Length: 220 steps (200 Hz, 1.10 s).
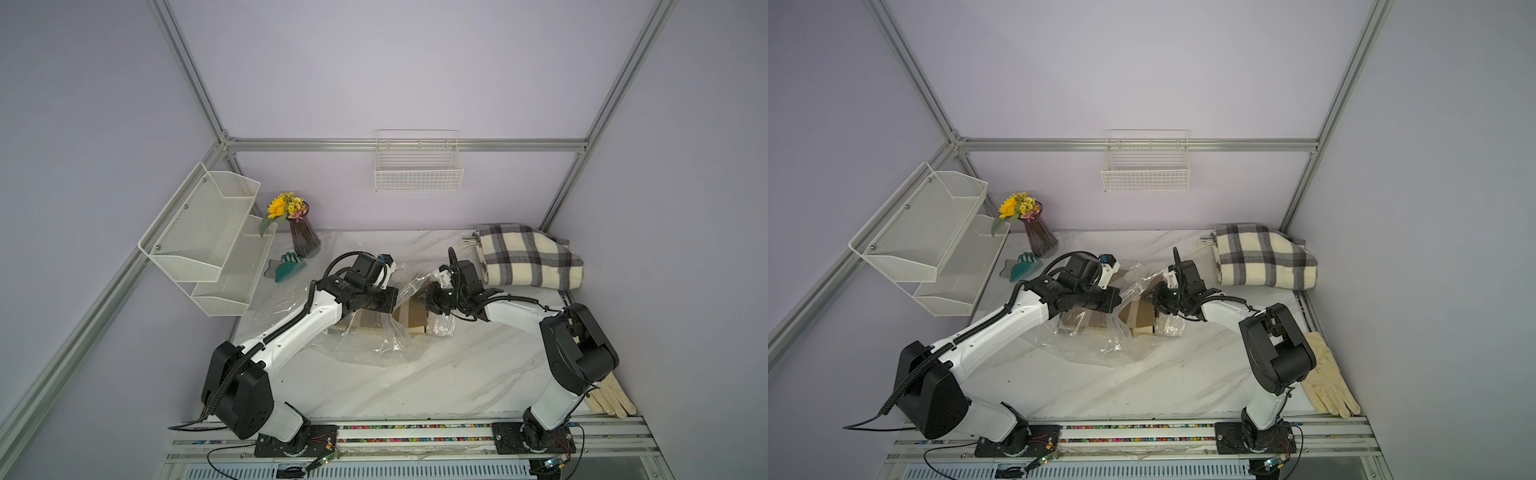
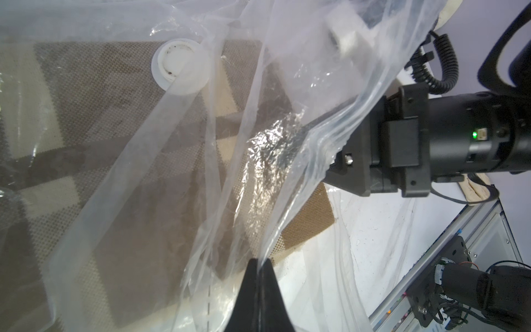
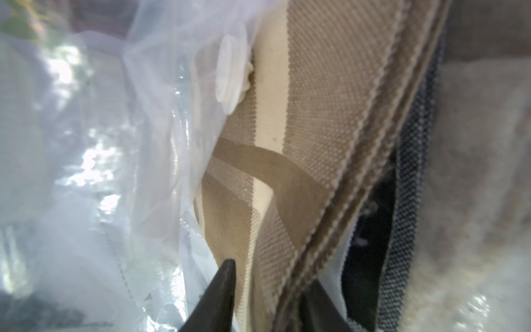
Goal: Take the scarf out of the vacuum bag
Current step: Take out the scarf from the vacuum bag.
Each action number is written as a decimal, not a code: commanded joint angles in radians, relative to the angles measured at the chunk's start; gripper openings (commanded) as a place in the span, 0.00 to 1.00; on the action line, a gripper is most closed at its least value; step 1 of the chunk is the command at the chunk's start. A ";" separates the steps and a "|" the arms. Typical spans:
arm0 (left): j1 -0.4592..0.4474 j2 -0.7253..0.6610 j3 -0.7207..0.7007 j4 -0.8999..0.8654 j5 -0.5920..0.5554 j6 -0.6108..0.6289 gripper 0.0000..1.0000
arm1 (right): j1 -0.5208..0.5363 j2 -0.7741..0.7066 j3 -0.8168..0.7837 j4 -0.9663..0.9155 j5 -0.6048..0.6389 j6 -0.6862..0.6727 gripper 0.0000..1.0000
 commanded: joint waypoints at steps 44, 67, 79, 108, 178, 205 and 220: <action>-0.008 -0.003 0.057 0.022 0.006 0.013 0.00 | 0.006 0.037 -0.011 0.047 0.009 -0.007 0.10; -0.008 -0.001 0.059 0.023 0.005 0.013 0.00 | 0.006 0.026 -0.019 0.059 0.013 -0.008 0.00; -0.008 0.001 0.061 0.023 0.003 0.011 0.00 | 0.006 0.005 -0.017 0.055 0.023 -0.016 0.00; -0.008 0.003 0.064 0.023 -0.002 0.006 0.00 | 0.013 -0.071 0.000 0.031 0.044 -0.062 0.00; -0.008 0.012 0.075 0.025 -0.013 -0.013 0.00 | 0.040 -0.191 0.026 0.020 0.045 -0.154 0.00; -0.008 0.012 0.080 0.025 -0.025 -0.021 0.00 | 0.040 -0.212 0.016 0.041 0.022 -0.169 0.00; -0.008 0.016 0.085 0.023 -0.026 -0.023 0.00 | 0.040 -0.221 0.020 0.029 0.017 -0.182 0.00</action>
